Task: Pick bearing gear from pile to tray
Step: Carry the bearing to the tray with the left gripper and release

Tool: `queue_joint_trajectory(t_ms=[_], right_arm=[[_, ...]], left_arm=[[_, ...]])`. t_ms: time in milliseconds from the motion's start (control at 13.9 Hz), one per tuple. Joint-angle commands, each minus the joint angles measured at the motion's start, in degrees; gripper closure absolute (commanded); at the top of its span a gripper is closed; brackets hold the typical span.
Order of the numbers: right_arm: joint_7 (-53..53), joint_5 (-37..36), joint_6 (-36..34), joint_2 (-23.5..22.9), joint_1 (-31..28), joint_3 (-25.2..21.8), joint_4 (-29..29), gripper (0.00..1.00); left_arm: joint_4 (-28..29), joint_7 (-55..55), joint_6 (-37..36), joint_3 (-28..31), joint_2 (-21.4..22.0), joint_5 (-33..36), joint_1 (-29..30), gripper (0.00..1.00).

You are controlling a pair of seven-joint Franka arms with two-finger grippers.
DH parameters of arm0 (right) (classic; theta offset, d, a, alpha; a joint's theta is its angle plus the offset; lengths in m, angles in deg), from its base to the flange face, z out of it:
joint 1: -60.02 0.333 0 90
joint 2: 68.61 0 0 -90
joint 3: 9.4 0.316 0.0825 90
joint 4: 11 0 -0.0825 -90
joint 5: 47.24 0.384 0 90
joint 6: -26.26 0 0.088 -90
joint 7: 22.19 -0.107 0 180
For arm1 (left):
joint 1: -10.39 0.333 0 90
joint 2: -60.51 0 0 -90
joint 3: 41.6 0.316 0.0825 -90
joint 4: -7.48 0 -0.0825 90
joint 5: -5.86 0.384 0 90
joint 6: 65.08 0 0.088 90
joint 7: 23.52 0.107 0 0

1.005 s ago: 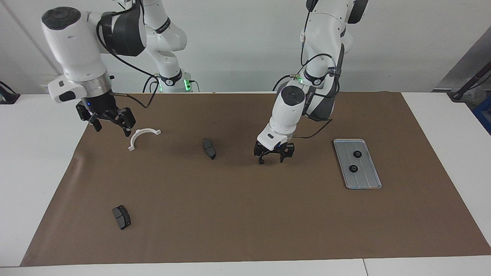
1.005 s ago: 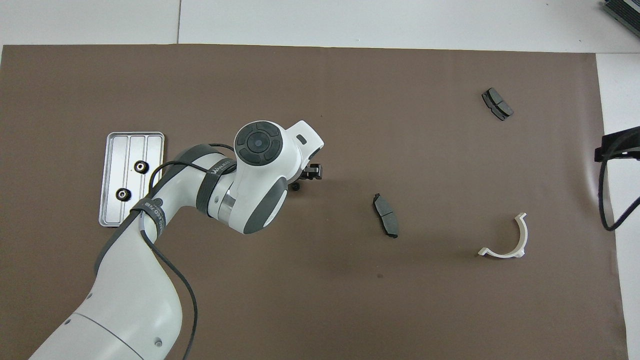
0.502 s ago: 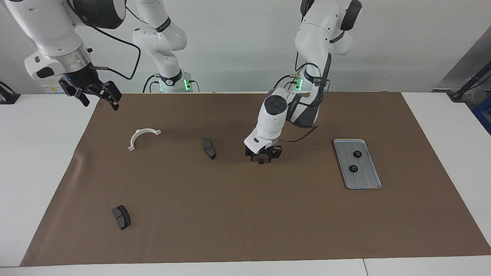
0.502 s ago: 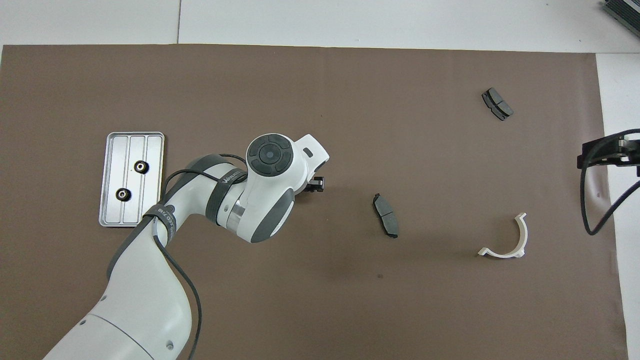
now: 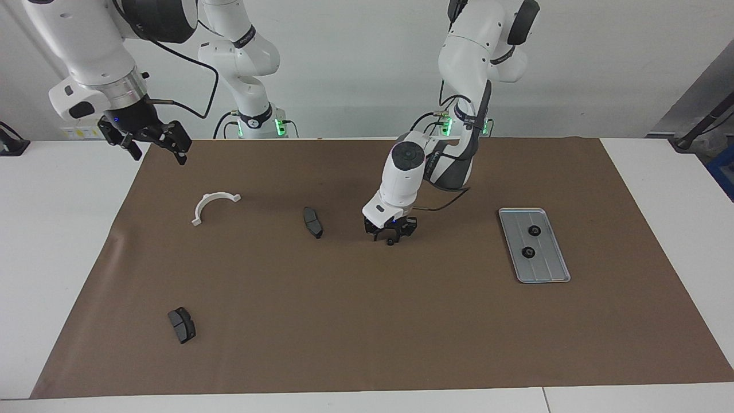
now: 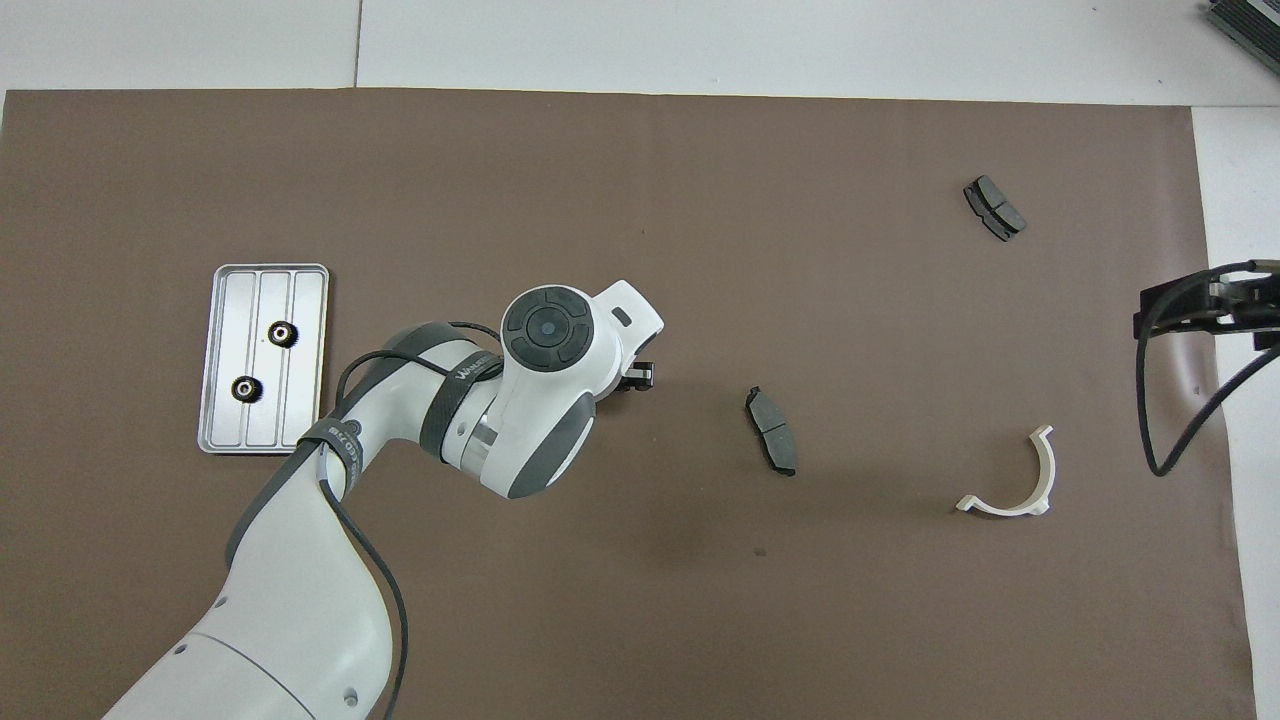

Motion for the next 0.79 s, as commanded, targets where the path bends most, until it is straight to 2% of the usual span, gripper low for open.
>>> queue_joint_trajectory(t_ms=[0,287,718], right_arm=[[2.19,-0.82,-0.07,0.82,-0.25,0.38,-1.02,0.00],[2.19,-0.83,0.28,0.82,-0.17,0.38,-1.02,0.00],[1.84,-0.74,0.19,1.00,-0.17,0.46,-1.20,0.00]], left_arm=[[2.10,-0.85,0.98,0.87,1.55,0.32,-0.91,0.49],[2.10,-0.77,0.71,0.87,1.55,0.32,-0.82,0.71],[2.01,-0.68,0.45,0.87,1.55,0.32,-0.65,1.00]])
